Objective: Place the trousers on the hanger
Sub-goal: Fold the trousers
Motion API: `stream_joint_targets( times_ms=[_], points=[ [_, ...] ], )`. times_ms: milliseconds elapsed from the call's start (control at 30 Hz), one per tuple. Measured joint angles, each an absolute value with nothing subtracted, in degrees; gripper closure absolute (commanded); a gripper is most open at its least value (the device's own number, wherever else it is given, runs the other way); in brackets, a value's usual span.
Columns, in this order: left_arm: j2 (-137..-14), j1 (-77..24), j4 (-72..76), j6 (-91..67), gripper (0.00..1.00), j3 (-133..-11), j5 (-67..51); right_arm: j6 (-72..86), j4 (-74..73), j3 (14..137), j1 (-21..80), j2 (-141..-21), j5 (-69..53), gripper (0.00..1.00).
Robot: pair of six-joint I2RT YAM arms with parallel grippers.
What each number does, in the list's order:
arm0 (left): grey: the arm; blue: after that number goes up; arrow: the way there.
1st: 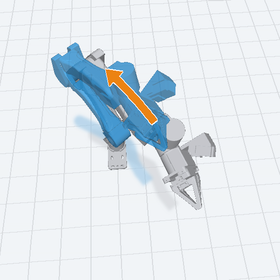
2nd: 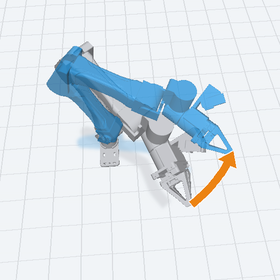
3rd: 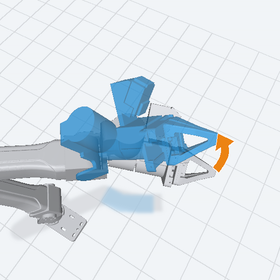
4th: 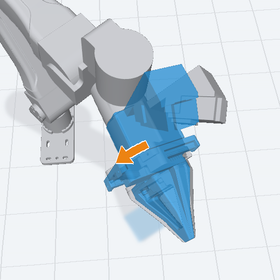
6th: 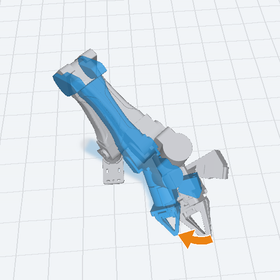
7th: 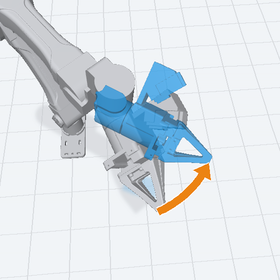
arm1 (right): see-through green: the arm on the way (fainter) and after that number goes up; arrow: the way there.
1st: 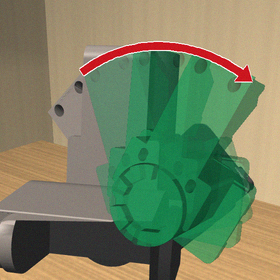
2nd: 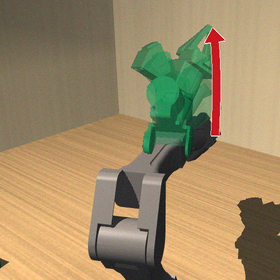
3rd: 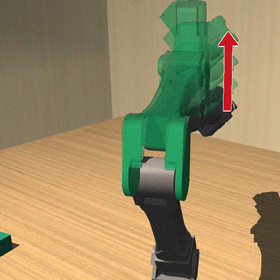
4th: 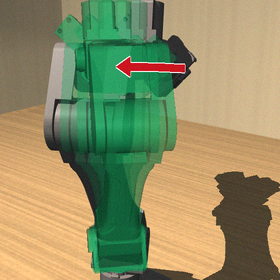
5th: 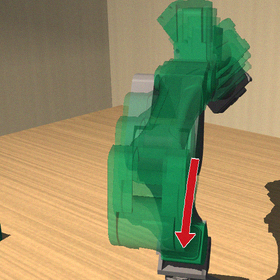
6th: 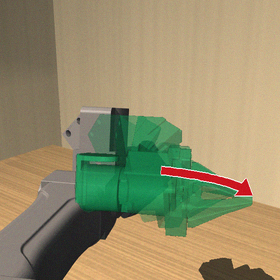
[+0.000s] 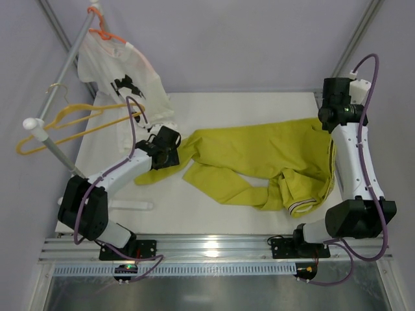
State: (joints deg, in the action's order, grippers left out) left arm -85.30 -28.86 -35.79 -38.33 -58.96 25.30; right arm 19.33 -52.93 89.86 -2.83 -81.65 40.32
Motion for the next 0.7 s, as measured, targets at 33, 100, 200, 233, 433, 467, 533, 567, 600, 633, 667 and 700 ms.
stream_joint_targets(
  times_ms=[33, 100, 200, 233, 433, 467, 533, 567, 600, 633, 667, 700],
  points=[
    [-85.52, -28.86, -35.66, -38.63, 0.2, -58.96, 25.28, 21.78, -53.23, 89.84, -2.39, -81.58, 37.98, 0.96],
    [-86.13, -28.86, -35.9, -38.96, 0.18, -59.27, 25.67, 26.02, -53.6, 89.86, 0.56, -81.56, 35.92, 0.96],
    [-87.48, -28.86, -37.08, -39.09, 0.14, -60.86, 28.1, 29.21, -55.22, 90.85, 4.91, -82.74, 35.77, 0.96],
    [-87.53, -28.84, -37.15, -39.13, 0.14, -61.01, 29.15, 29.87, -55.33, 91.07, 5.48, -83.37, 35.79, 0.96],
    [-87.83, -28.21, -37.54, -39.68, 0.13, -61.14, 31.29, 30.61, -52.82, 85.78, 5.04, -83.61, 35.81, 0.96],
    [-88.03, -27.99, -37.6, -39.7, 0.13, -61.19, 31.27, 30.61, -52.97, 85.41, 5.02, -83.74, 35.99, 0.96],
    [-88.36, -27.4, -37.69, -39.77, 0.13, -61.17, 30.98, 30.59, -52.9, 85.49, 4.89, -84.12, 37.01, 0.96],
    [-88.38, -26.87, -37.76, -39.79, 0.12, -61.14, 30.79, 30.55, -52.95, 85.67, 4.69, -84.44, 37.89, 0.96],
    [-88.38, -26.44, -37.8, -39.79, 0.12, -61.12, 30.72, 30.55, -52.93, 85.84, 4.6, -84.79, 38.52, 0.96],
    [-88.36, -25.76, -37.71, -39.81, 0.12, -61.04, 30.55, 30.48, -52.93, 86.02, 4.14, -85.27, 39.13, 0.96],
    [-88.36, -25.12, -37.63, -39.81, 0.11, -60.86, 30.33, 30.46, -52.9, 86.06, 3.4, -85.73, 39.66, 0.97],
    [-88.36, -24.47, -37.56, -39.81, 0.11, -60.62, 29.98, 30.37, -52.95, 86.06, 2.22, -86.19, 40.01, 0.96]
  ],
)
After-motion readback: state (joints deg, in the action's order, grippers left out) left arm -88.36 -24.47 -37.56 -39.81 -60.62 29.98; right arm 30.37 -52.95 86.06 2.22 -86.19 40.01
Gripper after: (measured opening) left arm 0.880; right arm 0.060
